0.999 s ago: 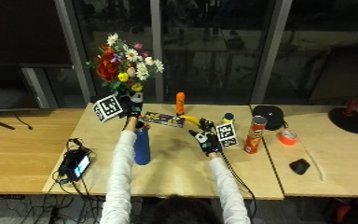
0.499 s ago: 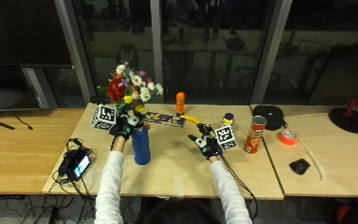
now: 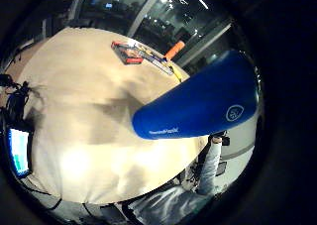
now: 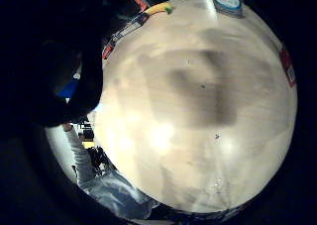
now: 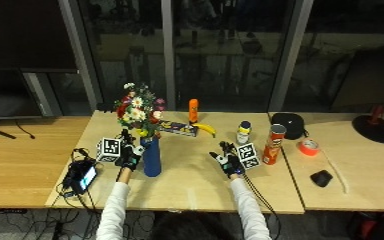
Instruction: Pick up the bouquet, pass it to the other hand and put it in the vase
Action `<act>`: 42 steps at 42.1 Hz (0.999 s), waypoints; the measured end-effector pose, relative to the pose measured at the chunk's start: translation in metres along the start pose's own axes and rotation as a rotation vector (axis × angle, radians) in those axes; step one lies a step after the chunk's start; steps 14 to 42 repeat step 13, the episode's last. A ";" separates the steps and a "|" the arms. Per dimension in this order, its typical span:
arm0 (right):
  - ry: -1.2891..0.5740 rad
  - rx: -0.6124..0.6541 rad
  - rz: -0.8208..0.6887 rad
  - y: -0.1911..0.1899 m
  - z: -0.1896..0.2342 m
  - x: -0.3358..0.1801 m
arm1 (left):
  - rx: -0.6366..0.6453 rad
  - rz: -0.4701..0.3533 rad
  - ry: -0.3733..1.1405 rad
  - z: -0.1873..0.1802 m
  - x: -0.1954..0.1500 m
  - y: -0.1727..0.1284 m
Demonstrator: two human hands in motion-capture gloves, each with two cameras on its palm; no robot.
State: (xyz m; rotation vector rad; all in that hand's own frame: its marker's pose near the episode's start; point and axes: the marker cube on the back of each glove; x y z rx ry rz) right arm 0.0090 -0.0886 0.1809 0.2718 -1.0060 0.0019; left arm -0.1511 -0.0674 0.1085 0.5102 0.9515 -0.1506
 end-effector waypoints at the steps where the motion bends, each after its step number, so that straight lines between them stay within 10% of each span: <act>1: -0.001 0.004 -0.010 0.001 0.002 0.004 | 0.011 0.005 0.006 0.002 0.001 0.001; 42: -0.045 0.020 0.041 0.022 0.031 0.027 | 0.041 0.017 0.102 0.021 0.006 0.004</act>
